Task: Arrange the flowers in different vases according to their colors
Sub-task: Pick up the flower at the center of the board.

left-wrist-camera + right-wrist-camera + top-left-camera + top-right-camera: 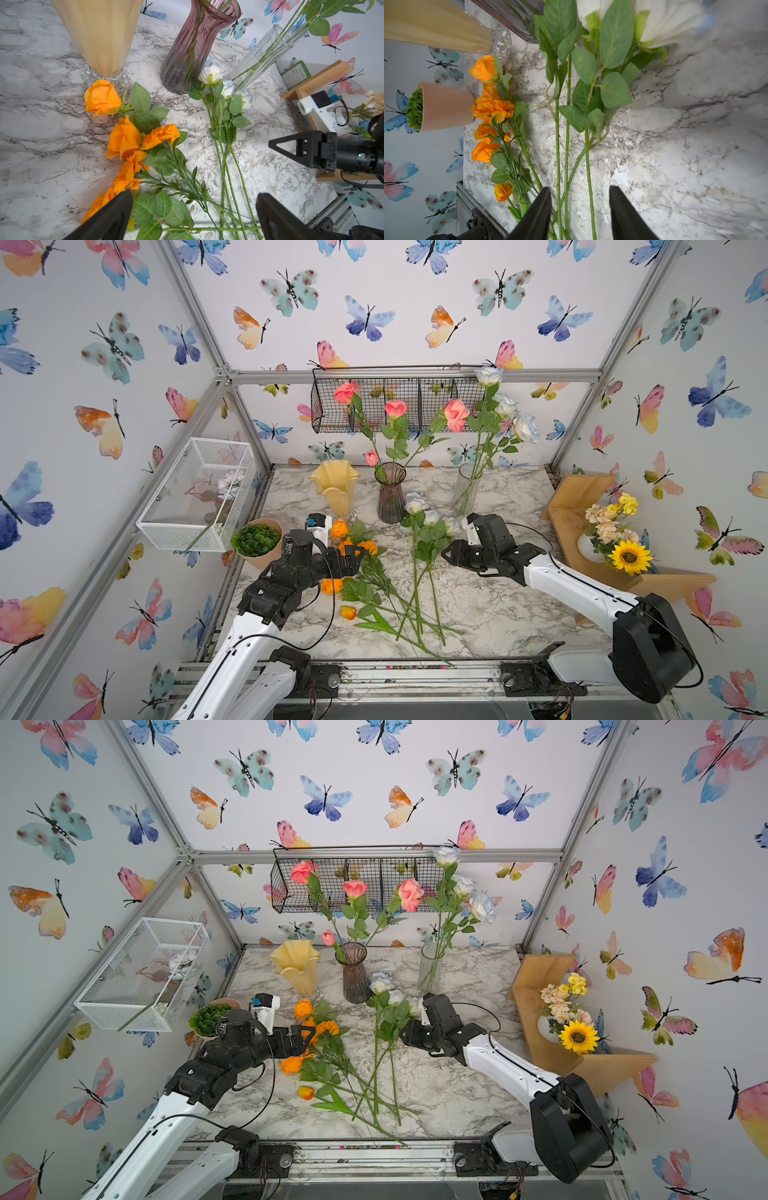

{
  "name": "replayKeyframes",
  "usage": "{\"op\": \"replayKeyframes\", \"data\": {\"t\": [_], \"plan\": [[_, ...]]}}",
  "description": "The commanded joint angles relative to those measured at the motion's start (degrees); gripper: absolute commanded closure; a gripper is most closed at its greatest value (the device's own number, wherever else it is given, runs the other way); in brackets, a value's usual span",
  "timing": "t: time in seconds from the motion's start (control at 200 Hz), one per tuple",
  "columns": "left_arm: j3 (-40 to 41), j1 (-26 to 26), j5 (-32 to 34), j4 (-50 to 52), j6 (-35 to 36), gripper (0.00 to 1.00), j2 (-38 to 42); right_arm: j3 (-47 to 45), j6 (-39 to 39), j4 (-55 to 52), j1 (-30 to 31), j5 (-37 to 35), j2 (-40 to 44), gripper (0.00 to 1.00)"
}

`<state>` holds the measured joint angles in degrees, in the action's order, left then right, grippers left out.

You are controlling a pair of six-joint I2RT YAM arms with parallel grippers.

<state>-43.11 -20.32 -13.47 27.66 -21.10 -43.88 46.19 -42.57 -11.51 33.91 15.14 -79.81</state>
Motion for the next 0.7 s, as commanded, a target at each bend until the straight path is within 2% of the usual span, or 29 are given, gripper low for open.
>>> {"op": "replayKeyframes", "data": {"t": [0.0,0.125,0.496,0.696], "plan": [[0.3,-0.8,-1.1,-0.5,0.8,0.01,1.0,0.5,-1.9,2.7,2.2,-0.1,-4.4,0.53],[0.3,-1.2,-0.7,-0.5,0.7,0.01,1.1,1.3,-2.7,3.5,3.1,0.4,-8.8,0.55],[0.2,-1.1,-0.5,-0.5,0.6,0.01,0.5,-0.9,-3.3,6.5,4.0,0.1,-12.6,0.60],[0.2,-1.1,-0.3,-0.5,0.6,0.01,0.2,0.0,-2.8,7.0,4.9,0.5,-15.8,0.65]]}}
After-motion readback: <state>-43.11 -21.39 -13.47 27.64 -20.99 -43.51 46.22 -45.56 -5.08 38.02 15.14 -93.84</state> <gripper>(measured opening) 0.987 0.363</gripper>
